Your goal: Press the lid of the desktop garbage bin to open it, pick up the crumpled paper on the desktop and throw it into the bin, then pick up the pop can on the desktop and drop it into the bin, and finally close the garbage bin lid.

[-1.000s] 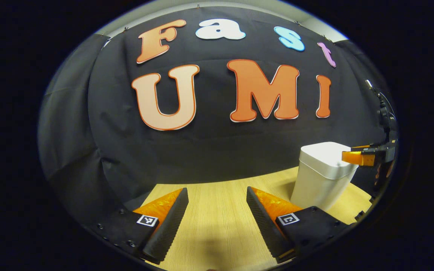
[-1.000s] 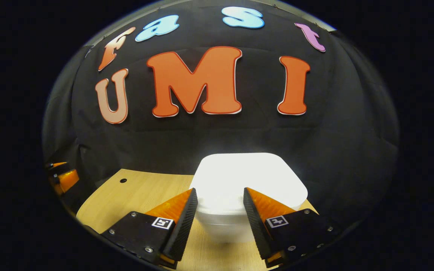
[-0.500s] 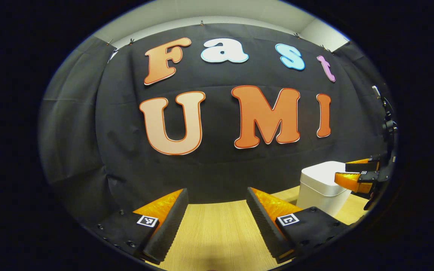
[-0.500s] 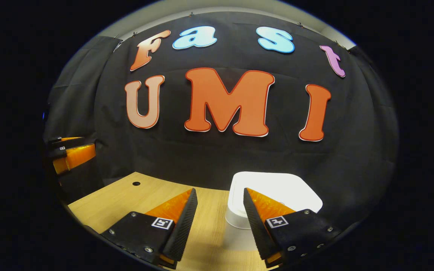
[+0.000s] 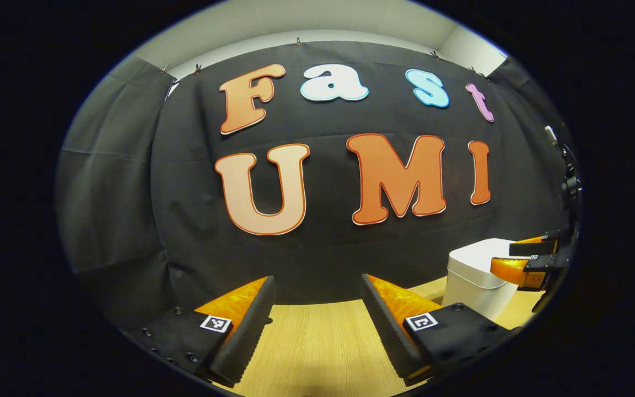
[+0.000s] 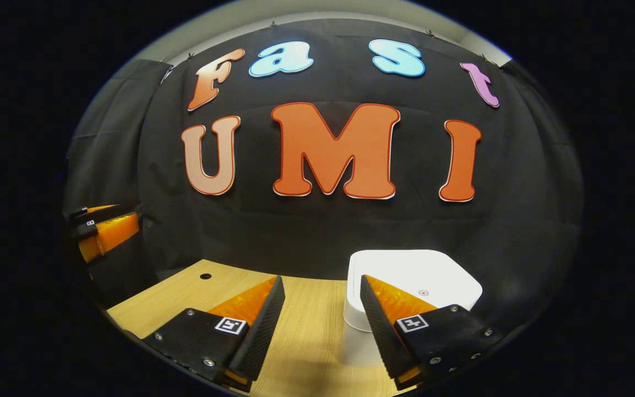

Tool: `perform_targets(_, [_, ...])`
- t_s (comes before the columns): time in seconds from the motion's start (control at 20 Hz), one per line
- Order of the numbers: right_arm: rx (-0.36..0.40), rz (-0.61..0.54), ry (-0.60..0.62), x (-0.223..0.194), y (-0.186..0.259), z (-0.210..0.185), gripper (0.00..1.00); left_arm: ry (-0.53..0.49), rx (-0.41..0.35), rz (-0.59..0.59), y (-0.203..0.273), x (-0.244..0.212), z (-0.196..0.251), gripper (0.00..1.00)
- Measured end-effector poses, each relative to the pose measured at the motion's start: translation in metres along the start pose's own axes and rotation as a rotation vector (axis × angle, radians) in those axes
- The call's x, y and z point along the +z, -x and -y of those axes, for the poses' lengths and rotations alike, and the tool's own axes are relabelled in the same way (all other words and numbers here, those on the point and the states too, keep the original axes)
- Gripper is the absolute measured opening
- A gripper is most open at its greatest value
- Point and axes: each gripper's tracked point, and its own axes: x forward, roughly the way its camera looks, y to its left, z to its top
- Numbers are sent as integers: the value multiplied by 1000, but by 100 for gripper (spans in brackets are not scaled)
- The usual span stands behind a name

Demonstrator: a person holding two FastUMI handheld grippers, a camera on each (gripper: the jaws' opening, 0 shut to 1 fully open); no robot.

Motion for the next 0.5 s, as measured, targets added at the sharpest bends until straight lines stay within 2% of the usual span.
perform_targets(0.5, [13,12,-1,4,-5,-10,84,3,-5,5,-3,-2,-2,100])
